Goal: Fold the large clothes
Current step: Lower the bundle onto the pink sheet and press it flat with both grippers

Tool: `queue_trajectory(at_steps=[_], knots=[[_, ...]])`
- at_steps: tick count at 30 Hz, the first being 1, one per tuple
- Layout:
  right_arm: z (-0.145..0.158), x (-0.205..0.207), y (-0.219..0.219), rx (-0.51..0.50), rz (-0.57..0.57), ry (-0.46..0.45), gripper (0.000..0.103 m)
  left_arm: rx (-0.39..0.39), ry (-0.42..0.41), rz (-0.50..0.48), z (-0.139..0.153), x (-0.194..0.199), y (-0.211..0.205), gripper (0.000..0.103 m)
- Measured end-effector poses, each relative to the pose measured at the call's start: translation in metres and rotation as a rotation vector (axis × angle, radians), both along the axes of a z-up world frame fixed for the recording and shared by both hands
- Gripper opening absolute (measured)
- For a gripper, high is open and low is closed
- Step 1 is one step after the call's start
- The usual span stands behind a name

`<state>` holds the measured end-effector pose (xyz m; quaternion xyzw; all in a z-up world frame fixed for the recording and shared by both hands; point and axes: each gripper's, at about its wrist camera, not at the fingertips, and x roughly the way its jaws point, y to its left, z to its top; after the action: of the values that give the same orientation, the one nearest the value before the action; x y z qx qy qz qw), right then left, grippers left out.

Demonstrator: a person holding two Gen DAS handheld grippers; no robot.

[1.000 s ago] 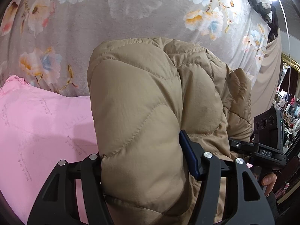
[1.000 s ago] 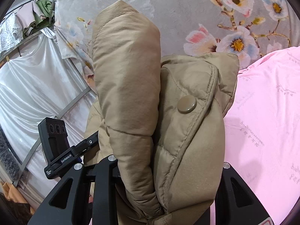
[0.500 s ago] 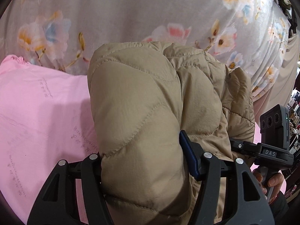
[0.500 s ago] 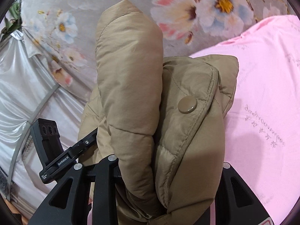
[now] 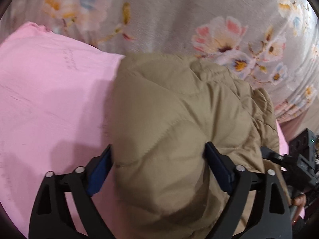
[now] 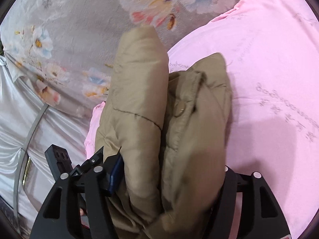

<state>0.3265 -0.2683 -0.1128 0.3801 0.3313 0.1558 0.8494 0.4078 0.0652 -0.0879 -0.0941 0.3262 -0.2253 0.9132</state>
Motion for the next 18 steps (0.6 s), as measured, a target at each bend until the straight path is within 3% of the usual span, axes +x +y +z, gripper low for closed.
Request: queue_trajectory(at_steps=[3,5,7,9,10,13,14,15,18], knots=[[0.021,-0.034,-0.016,-0.062,-0.093,-0.022,0.068,0.057,-0.027,0.076,0.025,-0.012,0.015,0.089],[0.053,-0.053,-0.014,-0.183,-0.134,-0.087,0.065,0.102,-0.061,0.148,0.047,-0.020,0.020,0.089],[0.090,-0.056,0.005,-0.365,-0.147,-0.127,0.040,0.163,-0.121,0.225,0.078,-0.031,0.018,0.088],[0.123,-0.049,0.031,-0.517,-0.139,-0.155,0.011,0.215,-0.202,0.259,0.107,-0.042,0.004,0.080],[0.134,-0.044,0.041,-0.557,-0.132,-0.173,0.007,0.237,-0.226,0.259,0.119,-0.045,-0.006,0.078],[0.158,-0.022,0.070,-0.627,-0.125,-0.221,0.004,0.296,-0.246,0.230,0.143,-0.044,-0.038,0.053],[0.161,-0.012,0.077,-0.633,-0.122,-0.221,0.004,0.310,-0.239,0.220,0.146,-0.039,-0.050,0.039],[0.162,-0.003,0.082,-0.626,-0.117,-0.217,0.004,0.321,-0.228,0.210,0.146,-0.034,-0.060,0.025],[0.152,0.024,0.090,-0.610,-0.109,-0.182,0.004,0.331,-0.179,0.186,0.134,-0.015,-0.079,0.004]])
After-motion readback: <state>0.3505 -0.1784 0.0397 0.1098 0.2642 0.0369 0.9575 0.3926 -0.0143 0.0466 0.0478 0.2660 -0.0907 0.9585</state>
